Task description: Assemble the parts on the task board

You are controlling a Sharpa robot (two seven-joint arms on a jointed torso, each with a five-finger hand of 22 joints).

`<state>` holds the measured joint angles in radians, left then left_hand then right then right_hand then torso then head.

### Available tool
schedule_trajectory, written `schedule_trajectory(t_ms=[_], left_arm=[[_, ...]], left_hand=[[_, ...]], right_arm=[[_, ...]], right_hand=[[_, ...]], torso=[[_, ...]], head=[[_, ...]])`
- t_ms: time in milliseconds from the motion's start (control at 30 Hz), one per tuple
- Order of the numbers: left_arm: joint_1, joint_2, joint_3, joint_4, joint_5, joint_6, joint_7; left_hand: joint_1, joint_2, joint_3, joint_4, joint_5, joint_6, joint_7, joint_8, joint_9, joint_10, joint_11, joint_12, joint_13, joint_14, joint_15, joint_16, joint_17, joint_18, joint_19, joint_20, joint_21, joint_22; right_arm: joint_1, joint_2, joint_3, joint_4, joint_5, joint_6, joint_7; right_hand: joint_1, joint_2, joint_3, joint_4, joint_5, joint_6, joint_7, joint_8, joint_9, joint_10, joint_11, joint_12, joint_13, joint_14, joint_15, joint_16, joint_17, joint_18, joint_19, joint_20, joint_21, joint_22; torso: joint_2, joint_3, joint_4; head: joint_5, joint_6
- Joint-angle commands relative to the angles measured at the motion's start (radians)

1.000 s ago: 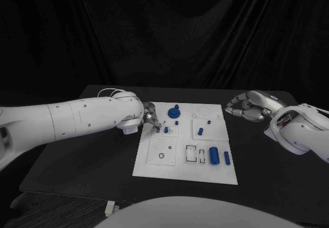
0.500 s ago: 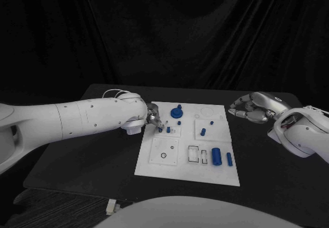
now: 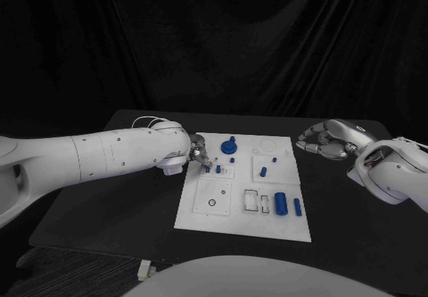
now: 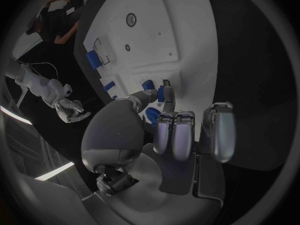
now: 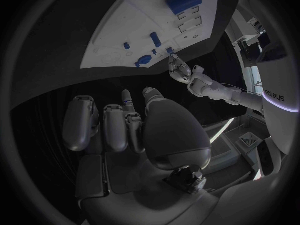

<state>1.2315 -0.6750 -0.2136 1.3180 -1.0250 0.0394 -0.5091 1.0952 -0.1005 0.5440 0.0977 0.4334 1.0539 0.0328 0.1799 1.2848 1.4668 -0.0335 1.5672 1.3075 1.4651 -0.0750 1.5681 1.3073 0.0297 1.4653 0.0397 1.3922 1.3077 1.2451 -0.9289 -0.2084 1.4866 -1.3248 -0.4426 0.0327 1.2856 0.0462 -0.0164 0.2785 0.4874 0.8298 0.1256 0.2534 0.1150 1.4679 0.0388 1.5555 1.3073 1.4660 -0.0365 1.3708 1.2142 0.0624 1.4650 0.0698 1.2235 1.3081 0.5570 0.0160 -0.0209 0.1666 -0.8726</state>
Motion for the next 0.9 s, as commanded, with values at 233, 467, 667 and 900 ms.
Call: schedule_trajectory(t_ms=[233, 467, 667, 900], left_arm=[[-0.004, 0.008, 0.001, -0.011, -0.043, 0.007, 0.026], [-0.008, 0.013, 0.001, -0.018, -0.046, -0.003, 0.032], [-0.014, 0.016, 0.001, -0.021, -0.046, 0.000, 0.033], [-0.019, 0.019, 0.001, -0.025, -0.047, 0.008, 0.033]], left_hand=[[0.002, 0.009, 0.022, -0.018, -0.002, -0.004, -0.003, 0.003, 0.002, 0.104, -0.002, 0.004, 0.263, 0.106, -0.004, 0.003, 0.263, 0.016, -0.001, -0.006, -0.006, 0.202], [0.001, 0.010, 0.022, -0.018, -0.003, -0.004, -0.003, 0.004, 0.002, 0.104, -0.002, 0.004, 0.263, 0.106, -0.004, 0.003, 0.263, 0.016, -0.001, -0.006, -0.006, 0.202], [0.001, 0.010, 0.022, -0.018, -0.003, -0.004, -0.003, 0.004, 0.002, 0.104, -0.002, 0.004, 0.263, 0.106, -0.004, 0.003, 0.263, 0.016, -0.001, -0.006, -0.006, 0.202], [0.000, 0.010, 0.021, -0.019, -0.004, -0.004, -0.003, 0.004, 0.002, 0.104, -0.002, 0.004, 0.263, 0.106, -0.004, 0.003, 0.263, 0.016, -0.001, -0.006, -0.006, 0.202]], right_arm=[[-0.002, -0.001, 0.001, 0.002, -0.002, -0.025, 0.008], [-0.002, -0.001, 0.001, 0.002, -0.002, -0.027, 0.009], [-0.003, -0.002, 0.001, 0.002, -0.002, -0.024, 0.008], [-0.003, -0.001, 0.001, 0.002, -0.002, -0.020, 0.007]], right_hand=[[0.017, 0.002, 0.010, 0.000, 0.018, 0.012, 0.001, -0.004, -0.003, 0.074, 0.002, -0.006, 0.217, 0.041, 0.001, -0.003, -0.003, 0.014, -0.003, 0.000, -0.006, 0.157], [0.017, 0.002, 0.010, 0.000, 0.020, 0.012, 0.001, -0.004, -0.003, 0.074, 0.002, -0.006, 0.217, 0.041, 0.001, -0.004, -0.003, 0.014, -0.003, 0.000, -0.007, 0.157], [0.017, 0.002, 0.010, 0.000, 0.020, 0.012, 0.001, -0.004, -0.003, 0.074, 0.002, -0.006, 0.217, 0.041, 0.001, -0.004, -0.003, 0.014, -0.003, 0.000, -0.007, 0.157], [0.024, -0.001, 0.015, 0.002, 0.044, 0.014, 0.001, -0.006, -0.006, 0.074, 0.002, -0.006, 0.217, 0.042, 0.001, -0.002, -0.002, 0.013, -0.002, -0.001, -0.006, 0.158]], torso=[[0.000, 0.0001, 0.0003], [0.001, -0.0004, 0.0000], [0.001, 0.0000, 0.0001], [0.000, -0.0001, 0.0001]], head=[[0.002, 0.000], [0.003, 0.000], [0.001, 0.000], [0.003, 0.000]])
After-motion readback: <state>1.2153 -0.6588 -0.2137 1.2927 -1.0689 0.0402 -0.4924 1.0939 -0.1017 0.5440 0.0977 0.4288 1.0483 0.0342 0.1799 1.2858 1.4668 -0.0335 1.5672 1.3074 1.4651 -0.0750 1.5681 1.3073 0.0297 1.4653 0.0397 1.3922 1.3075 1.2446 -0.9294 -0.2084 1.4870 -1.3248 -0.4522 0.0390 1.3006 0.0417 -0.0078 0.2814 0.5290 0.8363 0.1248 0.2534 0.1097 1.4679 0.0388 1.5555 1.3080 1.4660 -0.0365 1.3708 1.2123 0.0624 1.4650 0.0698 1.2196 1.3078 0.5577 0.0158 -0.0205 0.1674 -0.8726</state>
